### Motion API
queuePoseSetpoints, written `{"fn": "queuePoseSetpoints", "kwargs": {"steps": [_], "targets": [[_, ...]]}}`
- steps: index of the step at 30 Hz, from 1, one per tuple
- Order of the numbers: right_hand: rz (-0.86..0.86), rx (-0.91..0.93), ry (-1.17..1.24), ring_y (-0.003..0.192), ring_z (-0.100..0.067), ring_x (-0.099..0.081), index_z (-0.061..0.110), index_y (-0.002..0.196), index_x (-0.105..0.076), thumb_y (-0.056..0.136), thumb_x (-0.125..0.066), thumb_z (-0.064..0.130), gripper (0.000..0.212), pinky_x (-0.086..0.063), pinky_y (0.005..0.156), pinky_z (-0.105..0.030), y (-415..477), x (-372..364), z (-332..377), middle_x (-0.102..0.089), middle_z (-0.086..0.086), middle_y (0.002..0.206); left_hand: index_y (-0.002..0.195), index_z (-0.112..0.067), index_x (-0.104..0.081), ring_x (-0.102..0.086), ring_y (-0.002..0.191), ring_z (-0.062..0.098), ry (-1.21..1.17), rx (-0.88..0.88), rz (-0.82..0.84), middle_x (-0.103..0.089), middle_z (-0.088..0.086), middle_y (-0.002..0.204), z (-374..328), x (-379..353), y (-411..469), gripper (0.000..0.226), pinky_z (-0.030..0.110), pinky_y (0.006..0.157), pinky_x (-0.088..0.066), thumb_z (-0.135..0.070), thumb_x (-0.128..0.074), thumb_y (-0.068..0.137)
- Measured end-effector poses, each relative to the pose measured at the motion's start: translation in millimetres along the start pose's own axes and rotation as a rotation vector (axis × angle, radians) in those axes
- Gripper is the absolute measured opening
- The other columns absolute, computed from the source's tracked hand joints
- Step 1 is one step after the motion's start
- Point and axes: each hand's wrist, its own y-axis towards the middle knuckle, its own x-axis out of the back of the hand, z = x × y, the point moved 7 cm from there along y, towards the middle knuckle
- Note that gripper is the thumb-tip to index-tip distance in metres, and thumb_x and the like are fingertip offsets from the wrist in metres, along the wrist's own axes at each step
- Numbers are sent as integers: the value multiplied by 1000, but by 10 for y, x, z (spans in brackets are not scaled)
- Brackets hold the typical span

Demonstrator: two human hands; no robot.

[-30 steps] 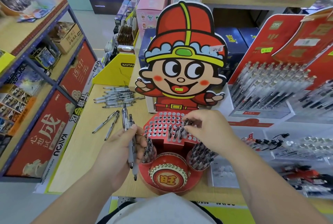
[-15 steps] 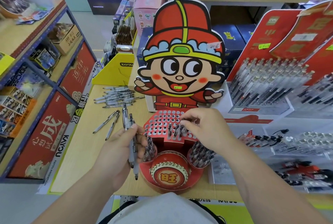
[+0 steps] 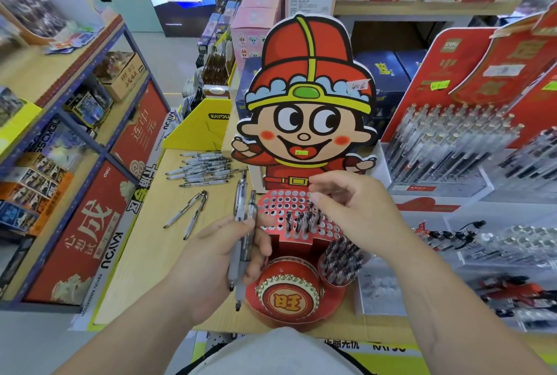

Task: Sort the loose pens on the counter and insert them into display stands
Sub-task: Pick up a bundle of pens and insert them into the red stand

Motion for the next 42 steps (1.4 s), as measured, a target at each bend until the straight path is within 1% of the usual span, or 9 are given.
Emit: {"fn": "queuePoseSetpoints", "kwargs": {"steps": [2, 5, 12, 17, 21, 26, 33, 38, 42], "targets": [[-40, -19, 136, 88, 2, -66, 31, 97, -76, 90, -71, 32, 8, -52, 77, -16, -82, 30, 180, -73, 20, 88, 109, -2, -70, -44, 51, 22, 36, -29, 71, -61, 20, 80, -48, -98, -24, 28, 31, 49, -35, -22, -61, 93], [111, -51, 386, 82, -12, -70, 24, 92, -78, 89, -74, 28, 6, -58, 77, -32, -202, -123, 390, -75, 6, 84, 99, -12, -75, -45, 52, 21, 128, -55, 169, -64, 22, 84, -82, -250, -58, 24, 31, 50, -33, -27, -58, 92], [219, -48, 678, 76, -14, -66, 6, 92, -73, 91, -69, 8, 5, -55, 72, -26, -320, -121, 457, -73, -6, 83, 95, -14, -76, -52, 51, 22, 120, -8, 306, -69, 25, 86, -134, -488, -173, 18, 28, 50, -40, -26, -63, 91], [22, -106, 644, 78, -13, -65, 14, 92, -74, 91, -70, 12, 5, -54, 73, -22, -317, 49, 303, -71, 1, 79, 93, -18, -72, -53, 59, 22, 280, -51, 94, -71, 21, 89, -163, -332, -123, 14, 29, 51, -41, -19, -59, 97], [127, -88, 605, 91, -13, -68, 23, 106, -74, 94, -65, 8, 22, -55, 80, -23, -327, 73, 307, -75, 0, 95, 96, -10, -68, -43, 51, 18, 271, -24, 86, -68, 20, 83, -181, -292, -135, 15, 27, 49, -32, -15, -55, 99], [113, -41, 587, 88, -13, -69, 14, 103, -73, 92, -65, 6, 15, -55, 75, -24, -276, 115, 346, -76, -3, 95, 109, -3, -63, -53, 54, 23, 249, -5, 74, -72, 24, 93, -172, -287, -133, 30, 30, 51, -38, -25, -60, 89], [-235, -50, 629, 86, -14, -69, 25, 96, -74, 95, -63, 5, 23, -53, 67, -25, -83, 408, 194, -76, -1, 92, 117, -6, -67, -59, 59, 26, 176, 69, -68, -74, 23, 100, -107, 0, -105, 28, 28, 45, -40, -24, -53, 100], [-229, -13, 277, 92, -5, -68, 27, 103, -73, 93, -68, 11, 19, -53, 81, -23, -3, 263, 101, -74, 13, 95, 113, -6, -70, -43, 52, 22, 155, 77, -150, -73, 23, 95, -18, 213, -35, 31, 25, 41, -30, -27, -51, 102], [-117, 9, 27, 89, 5, -63, 34, 102, -70, 93, -69, 20, 17, -44, 76, -5, 36, -7, 35, -70, 22, 90, 109, -3, -69, -39, 50, 21, 92, 50, -208, -69, 23, 86, 12, 359, 60, 36, 25, 43, -26, -33, -52, 100]]}}
